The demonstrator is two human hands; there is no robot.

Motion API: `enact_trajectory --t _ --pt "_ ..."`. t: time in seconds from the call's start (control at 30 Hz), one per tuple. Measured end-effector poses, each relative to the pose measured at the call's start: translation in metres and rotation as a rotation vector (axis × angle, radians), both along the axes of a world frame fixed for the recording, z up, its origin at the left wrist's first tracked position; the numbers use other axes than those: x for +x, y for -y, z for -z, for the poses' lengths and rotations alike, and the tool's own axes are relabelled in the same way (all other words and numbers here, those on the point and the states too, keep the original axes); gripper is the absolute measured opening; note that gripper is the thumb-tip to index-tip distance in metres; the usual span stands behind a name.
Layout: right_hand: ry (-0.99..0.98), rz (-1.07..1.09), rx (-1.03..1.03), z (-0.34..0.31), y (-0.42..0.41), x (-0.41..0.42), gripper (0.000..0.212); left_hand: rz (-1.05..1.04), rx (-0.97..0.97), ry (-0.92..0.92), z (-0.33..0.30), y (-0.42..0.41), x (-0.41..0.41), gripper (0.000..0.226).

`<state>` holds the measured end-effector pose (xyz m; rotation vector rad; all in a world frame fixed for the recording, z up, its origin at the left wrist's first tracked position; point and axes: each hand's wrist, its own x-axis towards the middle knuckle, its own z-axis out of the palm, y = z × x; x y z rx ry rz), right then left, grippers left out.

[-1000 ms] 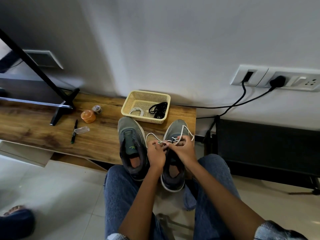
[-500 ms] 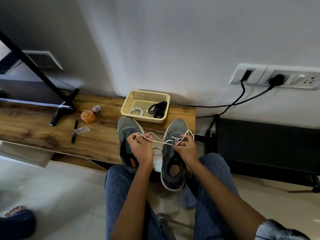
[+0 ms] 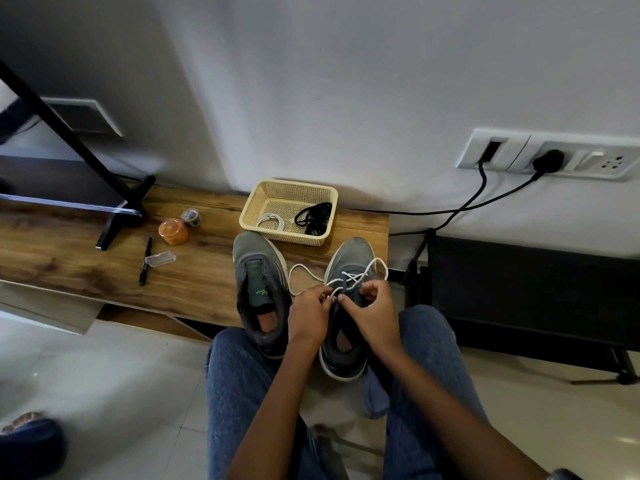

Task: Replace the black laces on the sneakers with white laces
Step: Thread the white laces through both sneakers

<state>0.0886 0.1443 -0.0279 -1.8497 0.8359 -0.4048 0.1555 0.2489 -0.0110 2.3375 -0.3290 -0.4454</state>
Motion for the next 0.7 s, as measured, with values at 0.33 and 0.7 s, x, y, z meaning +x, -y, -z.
enact_trajectory --t 0.33,0.7 --pt "-0.125 -0.084 0.069 -0.002 0.01 -0.002 0.021 -0.113 0.016 0.015 0.004 0.005 0.001 0.011" --pt "-0.096 -0.046 0.069 0.003 0.006 -0.005 0.018 -0.572 -0.369 0.246 -0.026 -0.01 0.01 0.004"
